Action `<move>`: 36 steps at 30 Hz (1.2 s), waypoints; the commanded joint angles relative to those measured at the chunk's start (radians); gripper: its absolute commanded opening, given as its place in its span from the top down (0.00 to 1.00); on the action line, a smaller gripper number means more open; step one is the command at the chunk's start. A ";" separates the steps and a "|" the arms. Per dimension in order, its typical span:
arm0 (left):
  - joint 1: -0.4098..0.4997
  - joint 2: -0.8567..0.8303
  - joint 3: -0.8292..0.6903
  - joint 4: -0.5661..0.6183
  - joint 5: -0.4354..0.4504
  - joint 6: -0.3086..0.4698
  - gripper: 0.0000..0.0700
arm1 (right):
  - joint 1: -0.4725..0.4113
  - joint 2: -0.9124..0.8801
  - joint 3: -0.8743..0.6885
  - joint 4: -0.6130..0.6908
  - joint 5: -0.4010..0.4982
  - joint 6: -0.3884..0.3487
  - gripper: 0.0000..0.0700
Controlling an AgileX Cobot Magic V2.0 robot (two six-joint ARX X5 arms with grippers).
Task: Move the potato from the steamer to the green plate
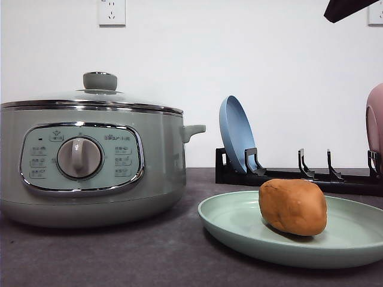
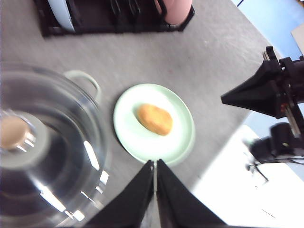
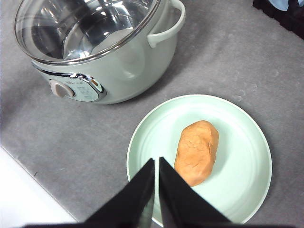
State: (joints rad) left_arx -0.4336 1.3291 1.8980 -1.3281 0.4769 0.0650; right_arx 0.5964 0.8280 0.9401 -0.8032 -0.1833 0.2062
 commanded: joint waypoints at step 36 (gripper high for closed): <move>0.495 -1.190 -1.597 1.246 -0.354 0.042 1.00 | 0.008 0.006 0.019 0.010 0.000 -0.009 1.00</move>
State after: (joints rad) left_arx 0.0587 0.1449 0.3121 -0.1003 0.1268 0.1244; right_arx 0.5964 0.8280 0.9401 -0.8032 -0.1833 0.2062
